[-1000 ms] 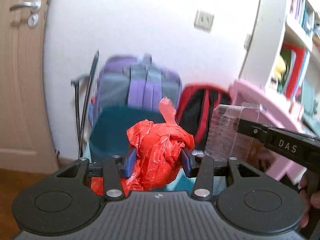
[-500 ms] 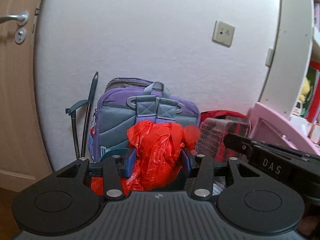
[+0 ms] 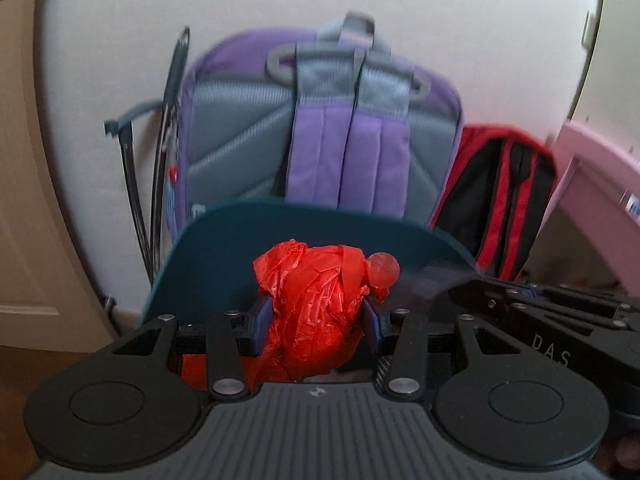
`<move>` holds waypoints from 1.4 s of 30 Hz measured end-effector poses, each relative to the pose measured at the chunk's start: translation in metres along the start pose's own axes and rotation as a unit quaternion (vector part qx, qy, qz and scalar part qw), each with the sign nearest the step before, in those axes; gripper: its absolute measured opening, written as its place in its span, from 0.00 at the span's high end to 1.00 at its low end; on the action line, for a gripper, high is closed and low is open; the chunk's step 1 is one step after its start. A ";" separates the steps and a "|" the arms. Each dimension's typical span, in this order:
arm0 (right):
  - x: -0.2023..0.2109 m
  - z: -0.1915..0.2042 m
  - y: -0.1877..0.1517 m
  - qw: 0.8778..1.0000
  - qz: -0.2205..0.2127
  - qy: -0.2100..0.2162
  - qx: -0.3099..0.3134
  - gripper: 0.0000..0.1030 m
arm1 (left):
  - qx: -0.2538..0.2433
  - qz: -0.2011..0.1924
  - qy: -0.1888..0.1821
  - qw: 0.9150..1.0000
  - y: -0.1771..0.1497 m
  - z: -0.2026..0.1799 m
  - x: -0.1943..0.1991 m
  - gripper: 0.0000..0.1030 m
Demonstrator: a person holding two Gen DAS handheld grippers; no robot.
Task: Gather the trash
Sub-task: 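Open left tool dropping red bag into basket while right tool releases tray, then withdraw both tools and lower toward the trash on the floor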
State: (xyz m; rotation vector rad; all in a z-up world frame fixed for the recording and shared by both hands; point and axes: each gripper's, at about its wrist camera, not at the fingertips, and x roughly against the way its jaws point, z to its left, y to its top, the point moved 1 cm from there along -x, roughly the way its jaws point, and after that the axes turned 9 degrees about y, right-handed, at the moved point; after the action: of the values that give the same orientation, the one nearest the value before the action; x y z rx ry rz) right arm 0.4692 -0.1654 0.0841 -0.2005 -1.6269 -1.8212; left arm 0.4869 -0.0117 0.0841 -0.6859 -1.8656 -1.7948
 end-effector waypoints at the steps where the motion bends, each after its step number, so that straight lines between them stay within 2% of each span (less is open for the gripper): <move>1: -0.002 0.000 -0.002 1.000 0.009 -0.001 0.001 0.91 | -0.004 0.006 0.003 1.000 -0.001 0.000 -0.002 0.55; 3: -0.004 0.002 -0.006 1.000 0.020 -0.007 0.009 0.90 | -0.010 0.014 0.007 1.000 -0.004 -0.001 -0.003 0.55; 5: -0.005 0.003 -0.008 0.999 0.030 -0.009 0.013 0.83 | -0.011 0.027 0.010 1.000 -0.004 0.000 -0.005 0.53; 8: 0.001 0.003 -0.012 0.999 0.037 -0.010 0.015 0.80 | -0.010 0.041 0.017 0.999 -0.004 0.000 -0.005 0.33; 9: 0.003 0.003 -0.013 0.999 0.039 -0.009 0.015 0.80 | -0.008 0.038 0.016 0.999 -0.005 0.000 -0.002 0.30; 18: 0.045 0.007 -0.014 0.999 0.034 0.003 0.014 0.70 | -0.002 0.025 -0.001 1.000 -0.006 -0.005 0.039 0.29; 21: 0.066 0.011 -0.014 0.999 0.031 0.008 0.017 0.68 | -0.007 0.019 -0.003 1.000 -0.009 -0.008 0.062 0.29; 23: 0.081 0.014 -0.015 0.999 0.028 0.013 0.014 0.62 | -0.009 0.014 -0.002 1.000 -0.011 -0.009 0.078 0.29; 28: 0.119 0.023 -0.019 1.000 0.022 0.018 0.013 0.56 | -0.017 0.004 0.000 1.000 -0.018 -0.009 0.121 0.26; 30: 0.133 0.028 -0.021 0.999 0.020 0.018 0.017 0.55 | -0.020 -0.004 0.002 1.000 -0.022 -0.008 0.140 0.23; 35: 0.170 0.040 -0.029 0.999 0.012 0.026 0.019 0.53 | -0.029 -0.016 0.006 0.999 -0.037 -0.006 0.182 0.22; 42: 0.208 0.053 -0.050 0.998 0.018 0.050 0.018 0.51 | -0.036 -0.011 0.002 0.999 -0.069 0.002 0.226 0.21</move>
State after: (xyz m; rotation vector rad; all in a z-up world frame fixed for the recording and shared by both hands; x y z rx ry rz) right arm 0.2657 -0.1955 0.1643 -0.1202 -1.5749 -1.7459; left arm 0.2690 -0.0026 0.1752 -0.6904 -1.8203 -1.8845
